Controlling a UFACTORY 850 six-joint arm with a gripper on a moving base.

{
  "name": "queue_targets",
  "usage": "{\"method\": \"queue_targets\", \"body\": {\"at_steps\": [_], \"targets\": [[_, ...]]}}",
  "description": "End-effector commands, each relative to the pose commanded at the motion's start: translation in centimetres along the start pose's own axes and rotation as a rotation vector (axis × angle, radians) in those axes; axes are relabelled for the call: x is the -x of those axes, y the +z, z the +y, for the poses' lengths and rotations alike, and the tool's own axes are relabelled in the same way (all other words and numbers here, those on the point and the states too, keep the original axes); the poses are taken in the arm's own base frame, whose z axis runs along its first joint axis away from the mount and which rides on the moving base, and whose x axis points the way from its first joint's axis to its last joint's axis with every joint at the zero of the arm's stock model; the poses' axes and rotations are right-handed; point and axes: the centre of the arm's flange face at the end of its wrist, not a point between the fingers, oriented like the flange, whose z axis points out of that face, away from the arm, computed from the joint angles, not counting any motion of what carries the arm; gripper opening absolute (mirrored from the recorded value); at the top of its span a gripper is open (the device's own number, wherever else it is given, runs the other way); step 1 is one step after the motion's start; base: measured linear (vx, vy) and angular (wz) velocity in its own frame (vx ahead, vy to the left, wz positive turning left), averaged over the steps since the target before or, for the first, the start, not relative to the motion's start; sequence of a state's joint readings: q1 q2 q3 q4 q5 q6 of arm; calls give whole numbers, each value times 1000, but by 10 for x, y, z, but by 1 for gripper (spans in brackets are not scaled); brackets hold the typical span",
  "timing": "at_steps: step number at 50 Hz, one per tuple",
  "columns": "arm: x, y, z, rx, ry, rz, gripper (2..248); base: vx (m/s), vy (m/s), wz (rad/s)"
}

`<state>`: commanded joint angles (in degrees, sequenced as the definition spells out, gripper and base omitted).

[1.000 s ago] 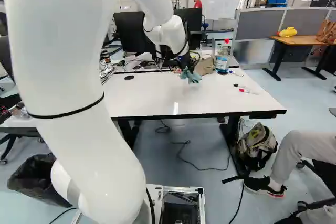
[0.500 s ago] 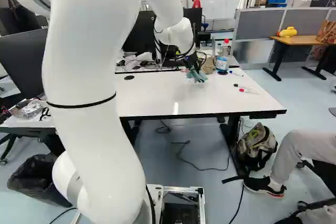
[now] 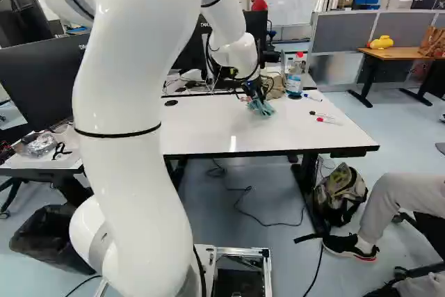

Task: Clean the table with the green towel

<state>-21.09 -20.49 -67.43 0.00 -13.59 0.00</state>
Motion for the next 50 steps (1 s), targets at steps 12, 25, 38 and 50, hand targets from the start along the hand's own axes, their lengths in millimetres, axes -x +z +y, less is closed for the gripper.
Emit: {"method": "queue_targets", "body": {"at_steps": [12, 25, 38, 50], "targets": [[4, 16, 2, 2, 3, -24, 50, 0, 0, 0], [9, 34, 3, 3, 4, -51, 50, 0, 0, 0], [11, 40, 3, 3, 4, -61, 50, 0, 0, 0], [12, 40, 3, 3, 4, -66, 50, 0, 0, 0]]}}
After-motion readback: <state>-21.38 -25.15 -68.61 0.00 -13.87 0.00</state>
